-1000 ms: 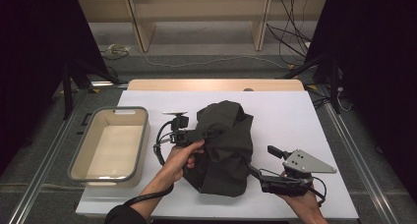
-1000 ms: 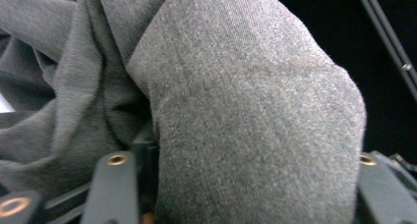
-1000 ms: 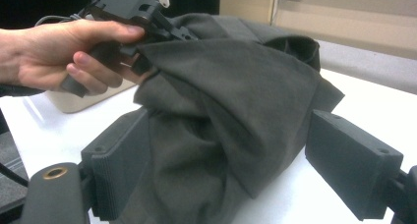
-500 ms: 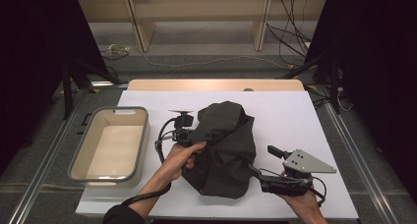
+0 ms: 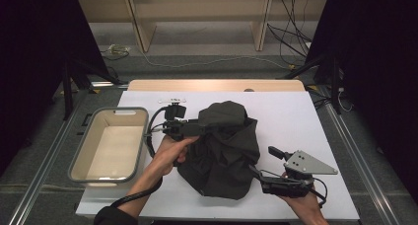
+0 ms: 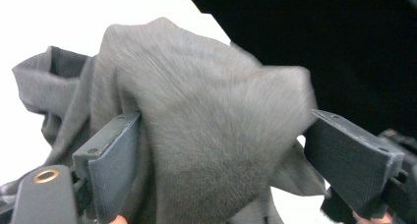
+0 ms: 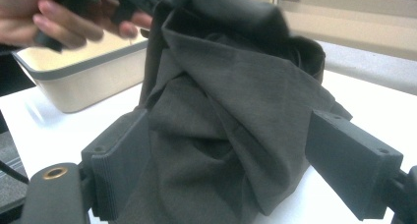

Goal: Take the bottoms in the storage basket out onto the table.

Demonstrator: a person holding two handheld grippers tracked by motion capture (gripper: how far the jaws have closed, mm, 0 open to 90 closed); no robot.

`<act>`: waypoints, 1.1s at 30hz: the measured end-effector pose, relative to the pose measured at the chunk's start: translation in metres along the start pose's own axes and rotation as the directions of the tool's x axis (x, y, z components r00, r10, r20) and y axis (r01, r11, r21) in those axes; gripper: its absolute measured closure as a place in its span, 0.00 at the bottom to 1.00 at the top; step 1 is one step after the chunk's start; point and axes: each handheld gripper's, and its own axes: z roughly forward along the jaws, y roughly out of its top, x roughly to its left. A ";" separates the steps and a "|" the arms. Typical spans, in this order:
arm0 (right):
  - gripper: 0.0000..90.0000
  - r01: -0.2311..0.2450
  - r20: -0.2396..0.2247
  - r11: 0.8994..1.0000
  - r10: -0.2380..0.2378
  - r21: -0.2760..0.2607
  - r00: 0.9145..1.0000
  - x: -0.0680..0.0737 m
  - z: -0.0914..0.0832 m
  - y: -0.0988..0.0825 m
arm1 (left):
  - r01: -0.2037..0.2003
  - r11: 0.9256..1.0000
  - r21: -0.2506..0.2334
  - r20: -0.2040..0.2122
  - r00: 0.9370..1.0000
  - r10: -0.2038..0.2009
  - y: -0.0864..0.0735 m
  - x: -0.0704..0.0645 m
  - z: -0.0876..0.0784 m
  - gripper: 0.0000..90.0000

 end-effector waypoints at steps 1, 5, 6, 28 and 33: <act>0.20 0.001 0.000 1.000 -0.001 0.000 1.000 0.000 0.000 0.000 | 0.003 1.000 -0.009 0.003 1.000 -0.003 0.001 0.000 -0.003 0.17; 0.20 0.001 0.001 1.000 -0.001 0.000 1.000 0.000 0.000 0.000 | 0.003 0.999 -0.037 0.018 1.000 -0.002 0.008 0.003 -0.016 0.17; 0.20 0.001 0.001 1.000 -0.001 -0.001 1.000 0.000 0.000 0.000 | -0.002 0.999 -0.038 0.019 1.000 0.003 0.010 0.003 -0.019 0.17; 0.20 -0.001 0.001 1.000 0.001 -0.006 1.000 0.000 0.000 0.000 | -0.081 0.990 -0.115 -0.178 0.982 0.059 0.027 0.029 -0.087 0.16; 0.20 0.000 0.000 1.000 0.000 -0.005 1.000 0.000 0.000 0.000 | -0.080 0.989 -0.121 -0.223 0.973 0.051 0.029 0.035 -0.096 0.12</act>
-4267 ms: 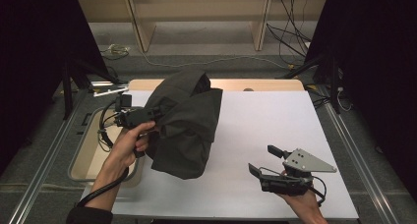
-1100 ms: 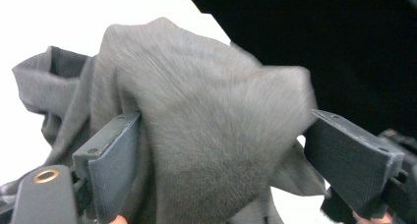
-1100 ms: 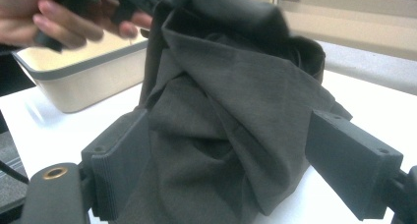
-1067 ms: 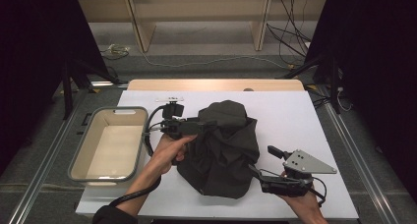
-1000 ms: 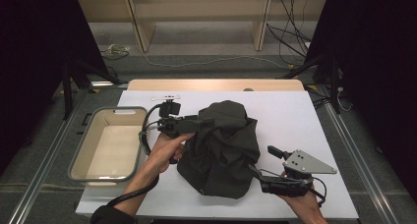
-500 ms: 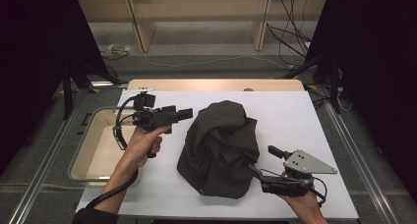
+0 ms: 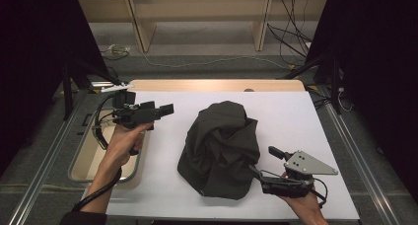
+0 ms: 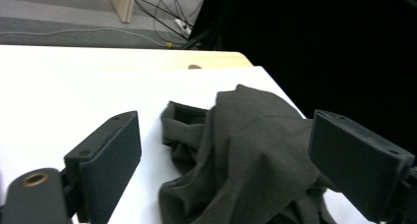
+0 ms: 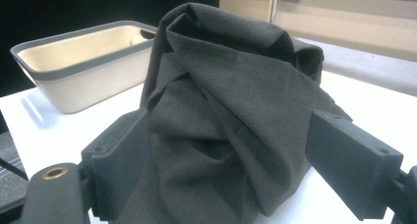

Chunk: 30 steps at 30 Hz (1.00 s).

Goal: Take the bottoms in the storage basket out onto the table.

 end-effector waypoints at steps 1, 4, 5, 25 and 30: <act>0.20 -0.001 0.000 1.000 0.001 -0.001 1.000 0.000 0.000 0.000 | 0.004 1.000 0.002 -0.009 1.000 -0.004 0.000 0.001 -0.001 0.12; 0.20 -0.003 -0.001 1.000 0.003 -0.001 1.000 0.000 0.000 0.000 | 0.010 1.000 -0.004 -0.038 0.999 -0.010 0.001 0.008 -0.006 0.11; 0.20 -0.002 -0.001 1.000 0.002 -0.001 1.000 0.000 0.000 0.000 | 0.007 1.000 -0.001 -0.047 0.999 -0.007 0.002 0.009 -0.007 0.10; 0.20 -0.001 0.000 1.000 0.001 0.000 1.000 0.000 0.000 0.000 | 0.023 0.999 0.036 -0.207 0.978 -0.015 0.000 0.050 -0.025 0.05; 0.20 0.000 -0.001 1.000 0.000 0.000 1.000 0.000 0.000 0.000 | 0.029 0.999 0.033 -0.232 0.972 -0.020 0.000 0.058 -0.031 0.05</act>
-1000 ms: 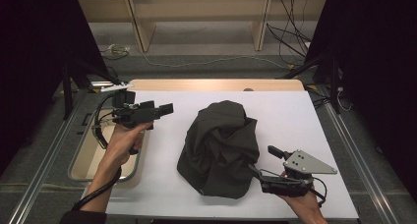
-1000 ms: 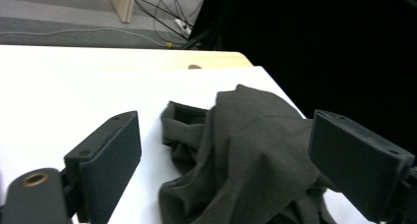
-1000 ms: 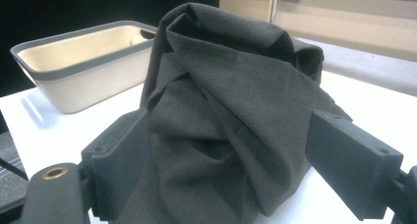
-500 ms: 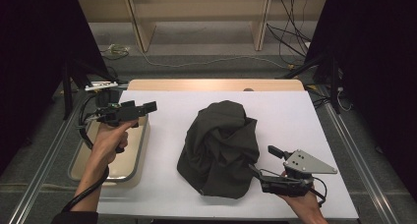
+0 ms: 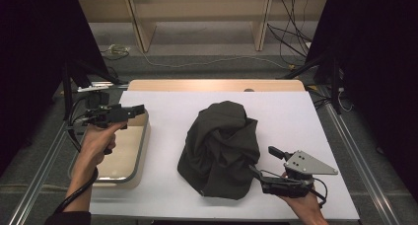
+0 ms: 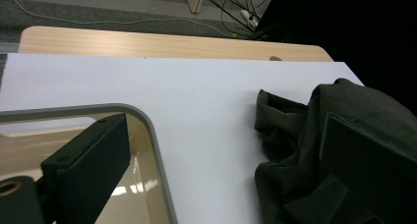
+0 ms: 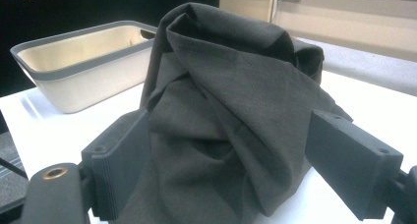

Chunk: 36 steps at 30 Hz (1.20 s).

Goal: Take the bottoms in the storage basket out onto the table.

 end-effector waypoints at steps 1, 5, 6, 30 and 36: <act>0.20 0.000 0.000 1.000 0.000 0.000 1.000 0.000 0.000 0.000 | -0.002 1.000 0.001 -0.005 1.000 0.002 0.000 0.002 -0.001 0.05; 0.20 -0.001 0.000 1.000 0.001 -0.001 1.000 0.000 0.000 0.000 | -0.003 1.000 0.004 -0.038 0.999 0.003 0.000 0.009 -0.004 0.05; 0.20 -0.001 0.001 1.000 0.001 0.000 1.000 0.000 0.000 0.000 | -0.007 1.000 0.005 -0.043 0.999 0.007 0.000 0.010 -0.004 0.05; 0.20 -0.001 0.000 1.000 0.001 -0.001 1.000 0.000 0.000 0.000 | 0.014 0.999 0.036 -0.156 0.988 -0.008 -0.003 0.049 -0.021 0.07; 0.20 -0.002 0.000 1.000 0.002 0.000 1.000 0.000 0.001 0.000 | 0.015 0.999 0.040 -0.191 0.982 -0.007 -0.002 0.057 -0.028 0.07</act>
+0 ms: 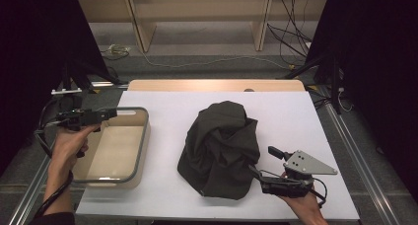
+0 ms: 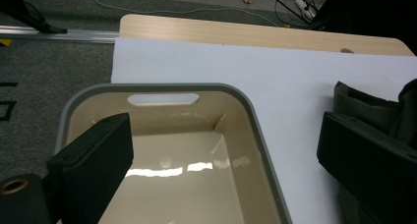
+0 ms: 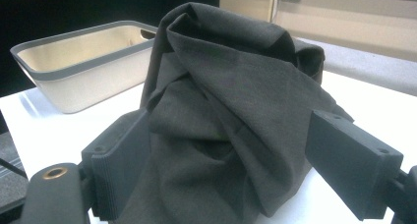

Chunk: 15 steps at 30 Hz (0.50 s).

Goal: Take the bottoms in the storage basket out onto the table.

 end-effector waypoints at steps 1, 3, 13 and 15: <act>0.20 0.000 0.001 1.000 0.000 0.000 1.000 0.000 0.000 0.000 | 0.002 1.000 0.001 -0.006 1.000 -0.002 0.000 0.002 -0.001 0.07; 0.20 0.002 0.001 1.000 -0.002 0.000 1.000 0.000 0.000 0.000 | 0.002 1.000 0.006 -0.017 1.000 -0.001 -0.001 0.005 -0.001 0.08; 0.20 0.001 0.000 1.000 -0.001 -0.004 1.000 0.000 0.000 0.000 | 0.011 0.997 0.072 -0.080 0.997 -0.005 -0.006 0.022 0.000 0.08; 0.20 -0.001 0.000 1.000 0.001 -0.005 1.000 -0.001 -0.001 0.000 | 0.018 0.997 0.079 -0.087 0.996 -0.011 -0.007 0.026 -0.001 0.08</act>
